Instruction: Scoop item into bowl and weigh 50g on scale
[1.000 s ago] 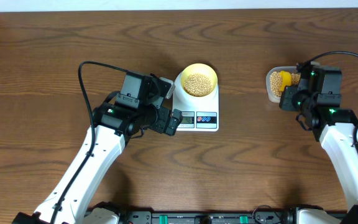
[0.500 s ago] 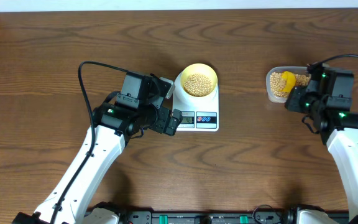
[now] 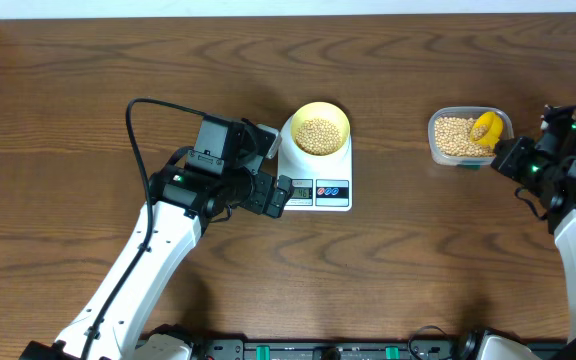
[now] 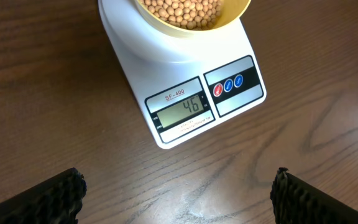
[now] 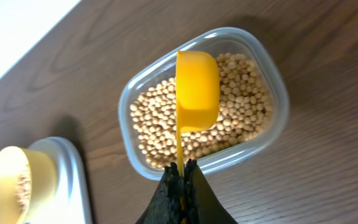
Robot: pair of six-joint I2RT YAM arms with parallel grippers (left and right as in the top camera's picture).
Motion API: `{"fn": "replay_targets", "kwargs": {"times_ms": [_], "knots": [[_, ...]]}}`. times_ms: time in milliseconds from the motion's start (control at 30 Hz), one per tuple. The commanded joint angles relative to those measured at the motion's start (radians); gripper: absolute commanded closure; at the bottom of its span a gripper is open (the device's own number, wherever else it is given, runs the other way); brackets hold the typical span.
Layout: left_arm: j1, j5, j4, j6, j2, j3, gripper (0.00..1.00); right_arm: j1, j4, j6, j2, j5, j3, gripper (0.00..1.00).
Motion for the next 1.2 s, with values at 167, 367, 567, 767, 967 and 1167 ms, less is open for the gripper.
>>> {"fn": "replay_targets", "kwargs": {"times_ms": [167, 367, 567, 767, 967, 1167], "knots": [[0.000, 0.004, 0.001, 0.016, 0.008, 0.006, 0.03, -0.038, 0.003, 0.101, -0.016, -0.196, 0.007, 0.99], [0.000, 0.004, 0.001, 0.016, 0.008, 0.006, 0.03, -0.036, 0.012, 0.123, -0.016, -0.320, 0.007, 0.99], [0.000, 0.004, 0.001, 0.016, 0.008, 0.006, 0.03, -0.034, 0.052, 0.180, -0.016, -0.457, 0.007, 0.99], [0.000, 0.004, 0.001, 0.016, 0.008, 0.006, 0.03, 0.015, 0.063, 0.228, -0.016, -0.462, 0.007, 0.99], [0.000, 0.004, 0.000, 0.016, 0.008, 0.006, 0.03, 0.167, 0.159, 0.260, -0.014, -0.443, 0.007, 0.99], [0.000, 0.004, 0.001, 0.016, 0.008, 0.006, 0.03, 0.299, 0.276, 0.332, 0.012, -0.373, 0.007, 0.99]]}}
